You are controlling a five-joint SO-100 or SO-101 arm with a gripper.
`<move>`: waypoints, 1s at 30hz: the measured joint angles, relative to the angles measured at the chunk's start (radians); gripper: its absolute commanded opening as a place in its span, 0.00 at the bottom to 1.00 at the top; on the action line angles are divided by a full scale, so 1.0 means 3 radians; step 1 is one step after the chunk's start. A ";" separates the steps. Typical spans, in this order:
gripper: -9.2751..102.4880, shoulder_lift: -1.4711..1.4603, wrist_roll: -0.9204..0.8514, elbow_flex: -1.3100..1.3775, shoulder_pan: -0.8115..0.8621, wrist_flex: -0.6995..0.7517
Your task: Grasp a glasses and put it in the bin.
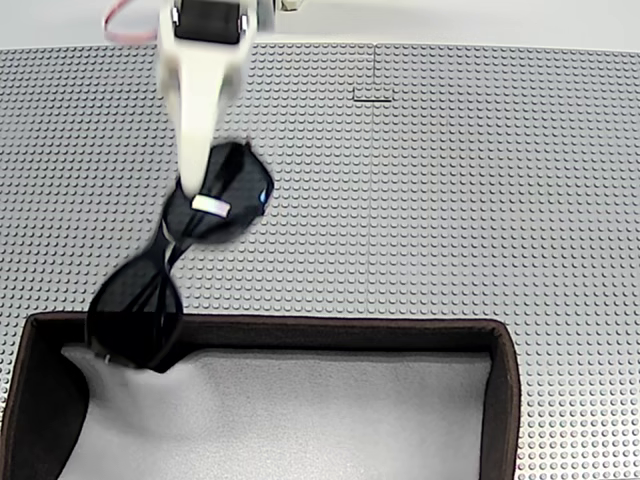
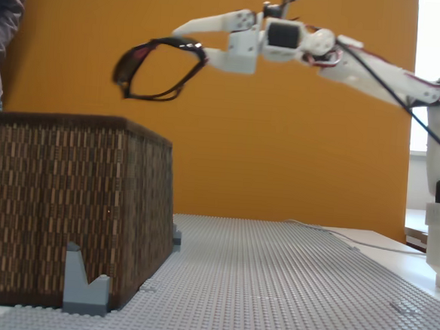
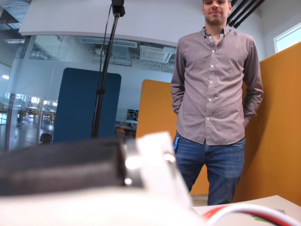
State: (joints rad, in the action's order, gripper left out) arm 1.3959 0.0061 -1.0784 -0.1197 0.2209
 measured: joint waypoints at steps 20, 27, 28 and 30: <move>0.30 -0.0701 0.0588 0.0685 0.0026 0.1560; 0.30 0.0603 0.0491 0.0061 -0.0020 0.1723; 0.30 0.0961 0.0465 -0.0235 -0.0036 0.1728; 0.30 0.1662 0.0312 -0.0946 -0.0102 0.1646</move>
State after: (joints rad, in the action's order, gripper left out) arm 1.8945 0.0997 -1.3622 -0.1503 0.7148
